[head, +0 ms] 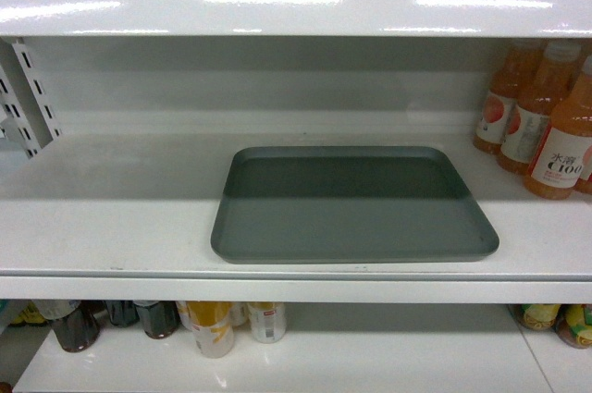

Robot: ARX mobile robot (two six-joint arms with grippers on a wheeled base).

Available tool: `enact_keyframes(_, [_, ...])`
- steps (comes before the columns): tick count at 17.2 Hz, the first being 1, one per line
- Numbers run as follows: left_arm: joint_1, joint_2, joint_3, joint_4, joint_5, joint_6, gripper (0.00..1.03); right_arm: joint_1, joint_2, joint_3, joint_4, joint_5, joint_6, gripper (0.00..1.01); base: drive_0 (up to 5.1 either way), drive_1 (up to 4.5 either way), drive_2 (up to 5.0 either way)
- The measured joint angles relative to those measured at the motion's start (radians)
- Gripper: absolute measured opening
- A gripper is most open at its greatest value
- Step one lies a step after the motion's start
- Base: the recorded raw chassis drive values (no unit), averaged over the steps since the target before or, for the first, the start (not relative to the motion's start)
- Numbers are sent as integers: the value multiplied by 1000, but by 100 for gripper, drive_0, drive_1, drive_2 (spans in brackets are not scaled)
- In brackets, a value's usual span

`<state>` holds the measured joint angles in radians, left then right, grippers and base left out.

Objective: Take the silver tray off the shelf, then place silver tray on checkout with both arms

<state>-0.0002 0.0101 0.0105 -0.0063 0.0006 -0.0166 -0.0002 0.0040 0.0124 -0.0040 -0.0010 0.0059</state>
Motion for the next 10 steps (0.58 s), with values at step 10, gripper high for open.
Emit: enact_keyframes(10, [0, 0, 0, 0, 0, 0, 98, 0, 0, 0, 0, 0, 0, 98, 0, 0, 0])
